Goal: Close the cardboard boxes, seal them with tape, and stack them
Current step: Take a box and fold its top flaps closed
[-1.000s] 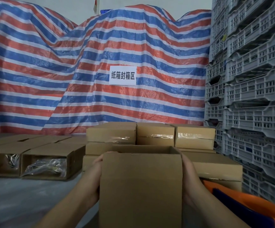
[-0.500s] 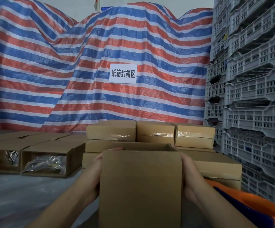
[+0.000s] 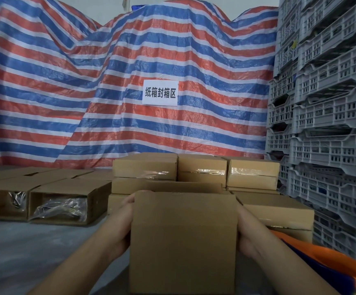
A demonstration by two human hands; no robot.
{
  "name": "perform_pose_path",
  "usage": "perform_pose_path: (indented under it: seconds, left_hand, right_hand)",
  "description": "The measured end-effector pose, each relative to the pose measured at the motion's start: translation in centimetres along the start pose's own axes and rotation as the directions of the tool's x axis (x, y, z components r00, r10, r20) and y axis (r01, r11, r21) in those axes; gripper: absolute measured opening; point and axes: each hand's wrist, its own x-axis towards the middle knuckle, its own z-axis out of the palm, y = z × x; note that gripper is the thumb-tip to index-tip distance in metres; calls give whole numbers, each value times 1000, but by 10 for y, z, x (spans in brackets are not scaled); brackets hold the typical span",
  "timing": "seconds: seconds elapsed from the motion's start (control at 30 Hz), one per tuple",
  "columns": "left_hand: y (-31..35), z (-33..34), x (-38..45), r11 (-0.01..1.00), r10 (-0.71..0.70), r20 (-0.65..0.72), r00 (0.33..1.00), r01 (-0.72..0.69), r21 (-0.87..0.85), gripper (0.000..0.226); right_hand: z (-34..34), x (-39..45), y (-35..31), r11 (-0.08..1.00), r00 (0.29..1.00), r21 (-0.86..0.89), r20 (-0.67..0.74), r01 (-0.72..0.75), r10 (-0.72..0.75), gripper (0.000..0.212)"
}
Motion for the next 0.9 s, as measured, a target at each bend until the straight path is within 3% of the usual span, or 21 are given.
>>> perform_pose_path:
  seconds: [0.17, 0.3, 0.4, 0.5, 0.63, 0.77, 0.9]
  left_hand:
    - [-3, -4, 2, 998, -23, -8, 1000, 24, 61, 20]
    - [0, -10, 5, 996, -33, 54, 998, 28, 87, 66]
    - [6, -19, 6, 998, -18, 223, 975, 5, 60, 87]
    - [5, -22, 4, 998, 0, 277, 961, -19, 63, 73]
    - [0, -19, 8, 983, -19, 160, 987, -11, 183, 38]
    - [-4, -15, 12, 982, -16, 25, 1000, 11, 190, 35]
    - [-6, -11, 14, 990, -23, -16, 1000, 25, 137, 14]
  right_hand:
    - [0, 0, 3, 1000, 999, -19, -44, 4, -5, 27]
    - [-1, 0, 4, 1000, 998, -16, -65, 7, -8, 27]
    - [-1, 1, 3, 1000, 998, -7, -70, 7, -8, 28]
    - [-5, 5, 4, 1000, 997, 15, -73, 18, -17, 32]
    - [-10, 12, 7, 1000, 999, 22, -53, 4, -3, 33]
    - [-14, 16, 5, 992, 999, 123, -10, -30, 31, 48]
    - [-20, 12, -3, 996, 992, 89, 124, -12, 1, 51]
